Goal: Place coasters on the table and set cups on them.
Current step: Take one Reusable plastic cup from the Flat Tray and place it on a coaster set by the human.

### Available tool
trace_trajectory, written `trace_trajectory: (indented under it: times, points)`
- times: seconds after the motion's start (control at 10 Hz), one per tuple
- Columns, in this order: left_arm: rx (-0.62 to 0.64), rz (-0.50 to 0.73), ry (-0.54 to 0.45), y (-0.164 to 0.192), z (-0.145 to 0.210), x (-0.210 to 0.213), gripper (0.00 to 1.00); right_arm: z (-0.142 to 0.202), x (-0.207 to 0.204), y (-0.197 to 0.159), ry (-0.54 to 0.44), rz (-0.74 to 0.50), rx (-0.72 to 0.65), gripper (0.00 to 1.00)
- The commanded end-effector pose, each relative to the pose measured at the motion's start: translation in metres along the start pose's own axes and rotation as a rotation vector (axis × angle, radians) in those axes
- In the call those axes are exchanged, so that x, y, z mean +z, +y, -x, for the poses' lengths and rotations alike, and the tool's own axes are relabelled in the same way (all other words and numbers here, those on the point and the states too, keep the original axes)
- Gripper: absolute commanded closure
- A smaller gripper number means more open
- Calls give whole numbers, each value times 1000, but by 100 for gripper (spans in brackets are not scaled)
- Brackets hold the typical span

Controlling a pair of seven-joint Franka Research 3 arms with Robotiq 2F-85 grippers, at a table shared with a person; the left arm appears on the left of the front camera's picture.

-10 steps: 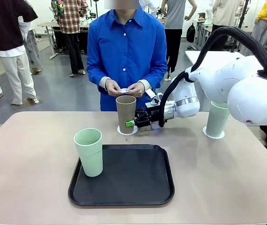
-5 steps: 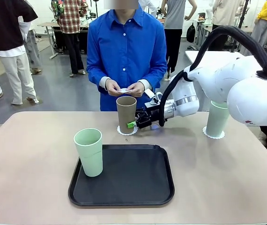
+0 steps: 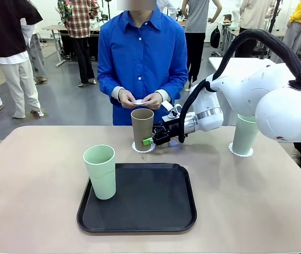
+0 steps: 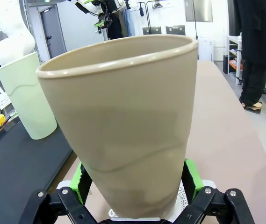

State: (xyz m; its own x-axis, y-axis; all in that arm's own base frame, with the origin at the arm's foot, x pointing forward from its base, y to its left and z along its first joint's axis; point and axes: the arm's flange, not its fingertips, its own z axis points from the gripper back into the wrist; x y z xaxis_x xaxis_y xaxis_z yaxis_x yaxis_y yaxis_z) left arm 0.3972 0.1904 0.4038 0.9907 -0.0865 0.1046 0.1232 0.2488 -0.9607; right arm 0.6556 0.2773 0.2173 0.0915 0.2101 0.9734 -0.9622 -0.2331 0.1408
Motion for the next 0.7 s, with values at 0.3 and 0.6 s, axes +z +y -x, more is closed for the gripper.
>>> trace_trajectory:
  times: [0.3, 0.6]
  points:
    - [-6, 6, -5, -2, 0, 0, 0, -3, 6, -12, -5, -42, -13, 0]
    - [-6, 6, -5, -2, 0, 0, 0, -5, 12, -11, -15, -51, -24, 0]
